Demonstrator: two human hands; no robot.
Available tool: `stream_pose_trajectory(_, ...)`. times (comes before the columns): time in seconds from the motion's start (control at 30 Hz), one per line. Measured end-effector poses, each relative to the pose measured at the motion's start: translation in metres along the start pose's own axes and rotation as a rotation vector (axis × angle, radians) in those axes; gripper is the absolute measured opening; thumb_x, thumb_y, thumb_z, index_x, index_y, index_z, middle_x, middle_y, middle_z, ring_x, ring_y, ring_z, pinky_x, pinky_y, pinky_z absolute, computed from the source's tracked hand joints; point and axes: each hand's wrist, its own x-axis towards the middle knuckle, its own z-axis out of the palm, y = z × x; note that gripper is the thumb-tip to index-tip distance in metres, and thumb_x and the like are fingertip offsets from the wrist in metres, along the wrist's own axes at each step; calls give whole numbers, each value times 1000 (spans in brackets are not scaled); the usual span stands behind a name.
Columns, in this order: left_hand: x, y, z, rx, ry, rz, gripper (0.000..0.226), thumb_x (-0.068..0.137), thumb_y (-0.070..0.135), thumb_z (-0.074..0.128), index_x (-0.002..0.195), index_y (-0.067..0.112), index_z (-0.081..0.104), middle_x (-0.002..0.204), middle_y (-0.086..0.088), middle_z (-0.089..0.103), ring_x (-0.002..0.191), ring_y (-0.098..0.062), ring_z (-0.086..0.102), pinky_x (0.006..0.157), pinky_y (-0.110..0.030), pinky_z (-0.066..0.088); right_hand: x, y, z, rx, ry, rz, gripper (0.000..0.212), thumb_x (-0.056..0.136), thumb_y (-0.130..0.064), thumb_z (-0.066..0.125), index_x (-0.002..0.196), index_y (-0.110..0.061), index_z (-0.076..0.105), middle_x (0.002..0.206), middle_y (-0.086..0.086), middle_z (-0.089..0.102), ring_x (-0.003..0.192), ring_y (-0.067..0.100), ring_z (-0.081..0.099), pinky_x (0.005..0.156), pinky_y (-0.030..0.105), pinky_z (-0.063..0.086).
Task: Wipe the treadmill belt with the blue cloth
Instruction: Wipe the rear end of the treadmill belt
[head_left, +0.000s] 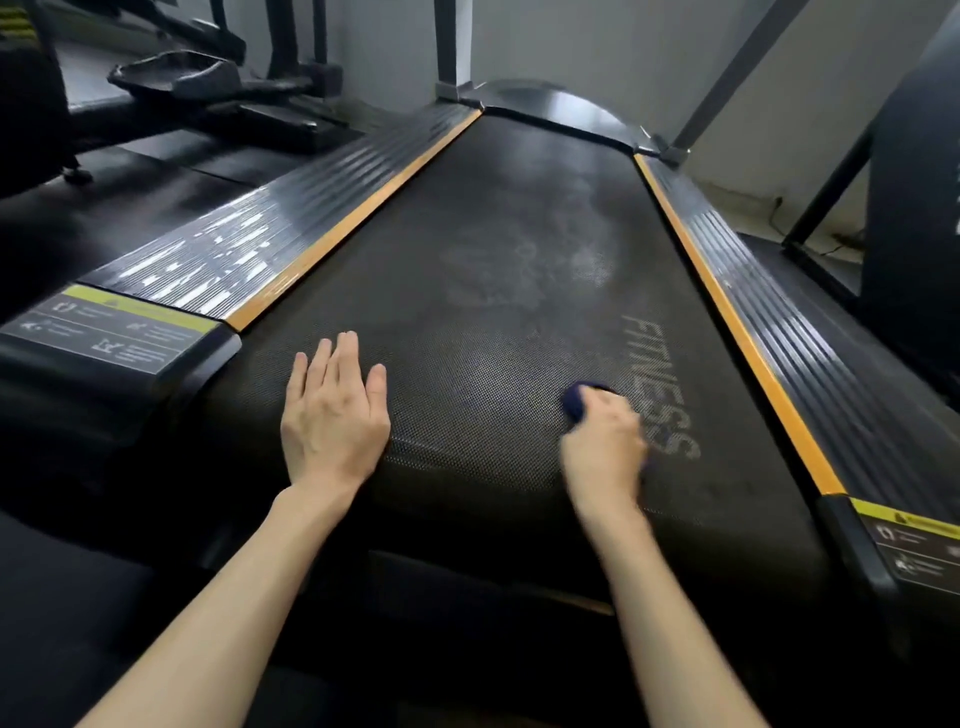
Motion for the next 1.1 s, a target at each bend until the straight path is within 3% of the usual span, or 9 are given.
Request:
stream_pose_trajectory(0.17,1,8,-6,-153,64,-115,52,100,34,27,142,4,32,144,-21,38,139,-27,26,116,-35,11,-30,-111,50,104,-205,-416,50,82,-4,51,131,-12,50,135,10,47,122,31,40,112,33,15)
stream_pose_trajectory(0.27,2,14,-10,-190,64,-164,50,101,31,28,144,6,29,147,-19,34,141,-27,21,116,-35,8,-25,-70,32,114,-228,-474,58,80,-1,54,135,-19,49,139,2,47,124,29,44,111,32,23)
stream_pose_trajectory(0.4,3,11,-9,-175,66,-139,50,100,31,30,142,4,32,145,-19,36,141,-25,22,117,-35,7,-16,47,-26,109,-20,-224,45,81,1,50,117,-19,66,124,-2,61,111,26,58,92,29,41)
stream_pose_trajectory(0.5,3,10,-7,-162,60,-125,49,100,29,31,141,2,33,144,-20,38,141,-26,22,117,-36,6,-15,61,-32,87,64,-103,42,80,5,51,111,-18,69,119,-2,63,109,25,58,90,30,41)
stream_pose_trajectory(0.7,8,37,-6,-350,98,35,46,96,22,29,135,1,41,139,-18,45,138,-25,29,117,-34,7,-24,4,-5,392,-306,-649,35,75,-14,47,98,-16,74,106,-2,69,102,10,60,97,18,40)
stream_pose_trajectory(0.77,8,45,-4,-390,92,58,45,96,21,30,135,2,41,139,-16,45,138,-24,29,117,-33,7,-15,37,-27,405,-320,-632,35,74,-16,46,94,-13,74,103,-3,68,101,8,61,97,14,39)
stream_pose_trajectory(0.87,5,45,1,-406,64,9,41,98,16,33,136,0,39,141,-18,43,139,-25,26,117,-34,6,-2,96,-59,332,-106,-390,29,76,-18,49,93,-19,73,101,-5,67,100,12,62,94,9,37)
stream_pose_trajectory(1.0,6,44,0,-479,-6,-83,45,100,18,33,140,-2,32,144,-19,37,142,-25,18,117,-35,6,13,69,-35,38,-1,35,26,91,-20,51,111,-17,68,119,6,63,111,28,56,92,33,42)
stream_pose_trajectory(1.1,8,47,1,-484,10,-114,44,100,18,32,139,-3,33,142,-21,39,139,-28,22,117,-35,6,-9,-29,14,171,-98,-274,30,93,-23,43,102,-15,71,113,6,65,107,27,57,87,34,44)
